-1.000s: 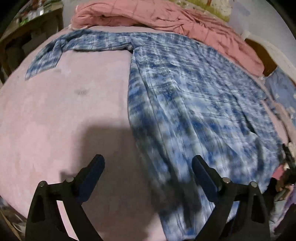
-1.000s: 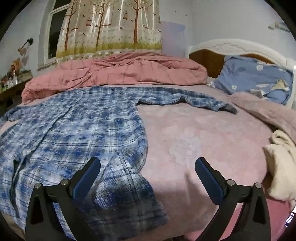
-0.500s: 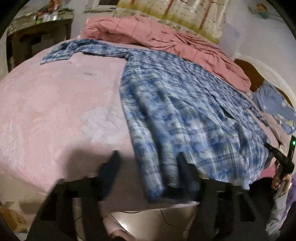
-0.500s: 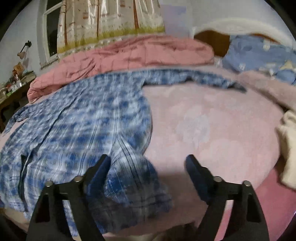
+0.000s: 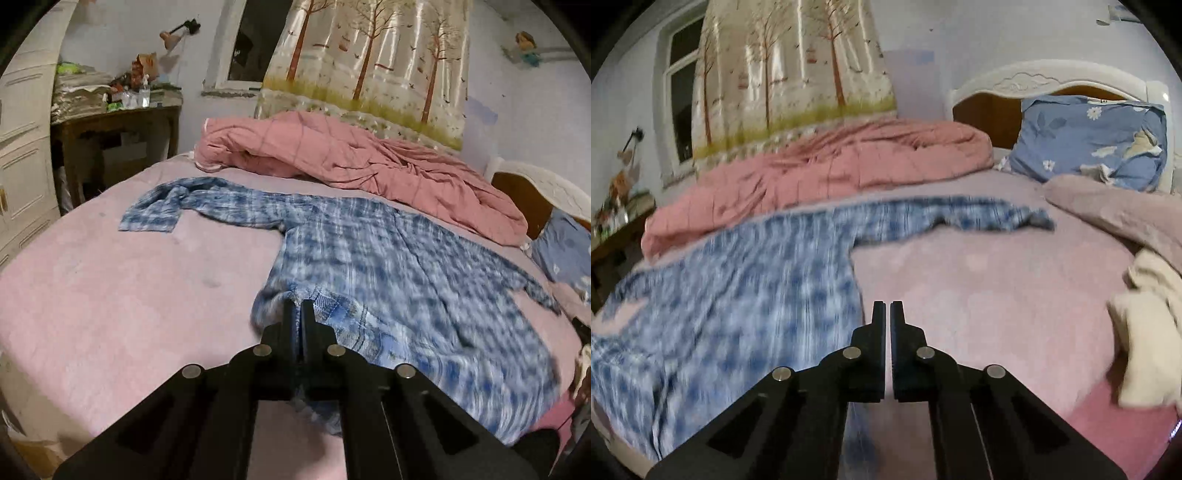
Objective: Fold large clothes
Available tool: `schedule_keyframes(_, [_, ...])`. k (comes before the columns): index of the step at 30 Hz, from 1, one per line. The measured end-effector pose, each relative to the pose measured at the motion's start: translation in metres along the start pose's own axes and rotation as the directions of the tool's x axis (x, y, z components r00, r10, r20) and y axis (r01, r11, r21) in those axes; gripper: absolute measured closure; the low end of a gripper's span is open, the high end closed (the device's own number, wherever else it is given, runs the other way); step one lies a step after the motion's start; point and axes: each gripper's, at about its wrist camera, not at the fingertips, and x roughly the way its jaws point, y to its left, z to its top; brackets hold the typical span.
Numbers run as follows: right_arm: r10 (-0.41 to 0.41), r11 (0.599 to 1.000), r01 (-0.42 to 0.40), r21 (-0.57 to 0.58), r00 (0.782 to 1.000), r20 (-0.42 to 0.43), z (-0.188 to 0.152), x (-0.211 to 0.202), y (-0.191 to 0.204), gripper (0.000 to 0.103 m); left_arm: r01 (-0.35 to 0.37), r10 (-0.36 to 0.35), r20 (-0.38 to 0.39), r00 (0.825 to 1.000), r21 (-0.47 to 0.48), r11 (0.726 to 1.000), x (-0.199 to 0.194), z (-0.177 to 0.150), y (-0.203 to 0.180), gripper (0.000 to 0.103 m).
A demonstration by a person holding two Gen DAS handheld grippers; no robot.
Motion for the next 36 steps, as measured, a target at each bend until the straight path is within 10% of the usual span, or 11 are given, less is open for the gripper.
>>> schedule_keyframes(8, [0.124,0.969,-0.126,-0.211,0.992,-0.022,-0.038,-0.009,0.064,0.089,-0.021,0.018,0.055,0.998,0.063,0.998,0.036,0.025,-0.033,0.102])
schedule_keyframes(10, [0.151,0.943,-0.147,-0.298,0.988,-0.009,-0.061,-0.017,0.094,0.034,-0.062,0.057,0.068,0.996,0.073,0.995,0.051,0.030,-0.041,0.101])
schedule_keyframes(11, [0.179,0.926,-0.156,-0.343,0.983,0.035,-0.073,-0.024,0.111,0.027,-0.085,0.080,0.067,0.995,0.074,0.994,0.062,0.033,-0.043,0.101])
schedule_keyframes(18, [0.212,0.887,-0.237,-0.397,0.972,-0.105,-0.092,-0.002,0.170,0.025,-0.222,0.224,-0.052,0.973,0.039,0.974,0.139,0.037,-0.026,0.101])
schedule_keyframes(21, [0.225,0.873,-0.258,-0.414,0.966,-0.129,-0.101,0.001,0.172,0.025,-0.148,0.144,-0.171,0.975,-0.012,0.989,0.158,0.024,-0.011,0.101])
schedule_keyframes(22, [0.237,0.865,-0.265,-0.427,0.964,-0.118,-0.105,-0.006,0.174,0.025,-0.105,0.100,-0.173,0.980,-0.019,0.994,0.151,0.018,-0.010,0.093])
schedule_keyframes(25, [0.273,0.817,-0.270,-0.509,0.959,-0.070,-0.122,-0.030,0.176,0.025,-0.054,0.057,-0.055,0.997,0.065,0.996,0.103,0.003,-0.022,0.020])
schedule_keyframes(26, [0.287,0.802,-0.274,-0.531,0.956,-0.060,-0.129,-0.039,0.176,0.025,-0.047,0.044,0.031,0.999,0.113,0.992,0.079,-0.005,-0.029,0.016])
schedule_keyframes(31, [0.314,0.764,-0.332,-0.554,0.940,-0.131,-0.152,-0.046,0.182,0.025,0.093,-0.105,0.026,0.994,0.291,0.952,0.030,-0.046,-0.055,0.016])
schedule_keyframes(36, [0.270,0.711,-0.330,-0.621,0.944,-0.192,-0.175,-0.037,0.202,0.025,0.106,-0.084,-0.069,0.994,0.445,0.889,0.036,-0.082,-0.083,0.016])
